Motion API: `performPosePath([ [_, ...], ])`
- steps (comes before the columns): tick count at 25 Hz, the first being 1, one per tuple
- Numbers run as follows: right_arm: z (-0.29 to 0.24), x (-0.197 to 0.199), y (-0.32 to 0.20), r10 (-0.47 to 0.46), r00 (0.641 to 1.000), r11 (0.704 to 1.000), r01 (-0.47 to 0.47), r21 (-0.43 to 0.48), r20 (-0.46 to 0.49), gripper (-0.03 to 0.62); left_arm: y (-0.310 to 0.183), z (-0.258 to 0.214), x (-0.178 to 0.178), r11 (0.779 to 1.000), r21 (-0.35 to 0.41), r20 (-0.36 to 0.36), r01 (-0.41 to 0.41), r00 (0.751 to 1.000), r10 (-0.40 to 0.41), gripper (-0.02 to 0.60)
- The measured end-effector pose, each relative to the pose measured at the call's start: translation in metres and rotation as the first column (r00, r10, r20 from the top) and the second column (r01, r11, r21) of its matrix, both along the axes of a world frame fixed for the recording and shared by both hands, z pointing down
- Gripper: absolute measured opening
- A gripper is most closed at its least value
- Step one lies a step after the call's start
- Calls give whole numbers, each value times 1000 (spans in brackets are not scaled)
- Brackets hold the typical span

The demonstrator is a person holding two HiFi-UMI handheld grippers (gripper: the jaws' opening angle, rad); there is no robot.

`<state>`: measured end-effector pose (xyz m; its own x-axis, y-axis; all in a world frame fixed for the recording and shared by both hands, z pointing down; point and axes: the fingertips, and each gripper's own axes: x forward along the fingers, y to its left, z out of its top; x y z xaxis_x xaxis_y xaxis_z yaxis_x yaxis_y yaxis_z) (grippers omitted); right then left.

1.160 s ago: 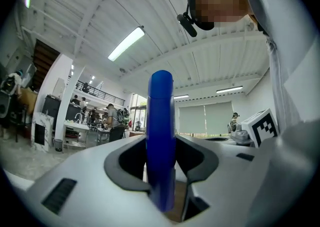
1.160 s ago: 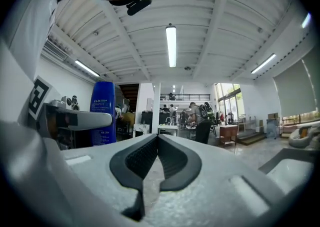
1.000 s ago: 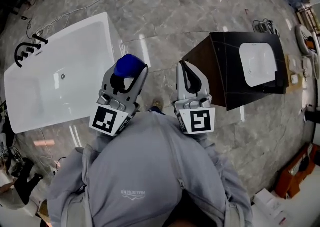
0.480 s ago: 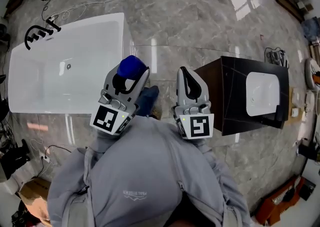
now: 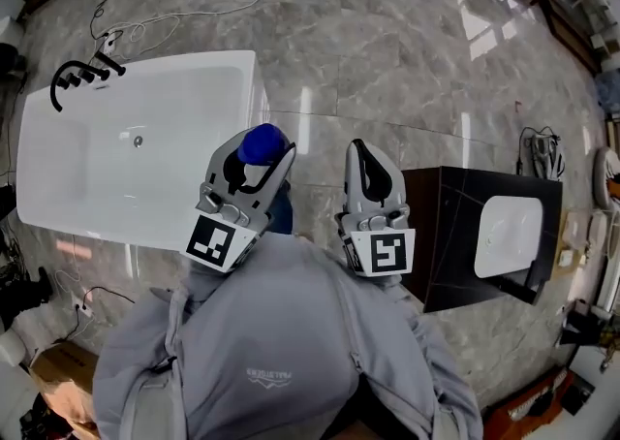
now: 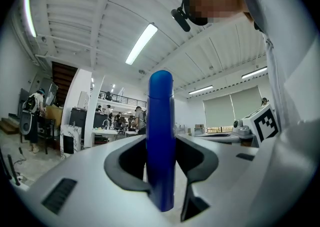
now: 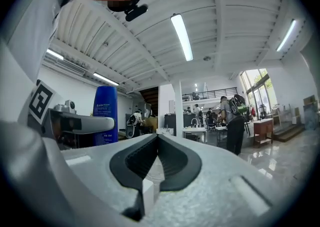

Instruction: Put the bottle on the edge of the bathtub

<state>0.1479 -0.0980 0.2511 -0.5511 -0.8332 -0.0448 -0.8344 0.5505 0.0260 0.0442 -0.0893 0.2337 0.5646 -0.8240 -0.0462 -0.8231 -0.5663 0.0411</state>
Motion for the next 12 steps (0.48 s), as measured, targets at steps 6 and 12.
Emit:
performPosePath([
  [6, -6, -30, -81, -53, 999, 998, 53, 19, -1, 2, -73, -2, -20, 1000, -12, -11, 13, 1000, -13, 152],
  [12, -8, -69, -147, -101, 995, 995, 101, 19, 16, 2, -138, -1, -50, 1000, -7, 2, 20, 1000, -20, 152],
])
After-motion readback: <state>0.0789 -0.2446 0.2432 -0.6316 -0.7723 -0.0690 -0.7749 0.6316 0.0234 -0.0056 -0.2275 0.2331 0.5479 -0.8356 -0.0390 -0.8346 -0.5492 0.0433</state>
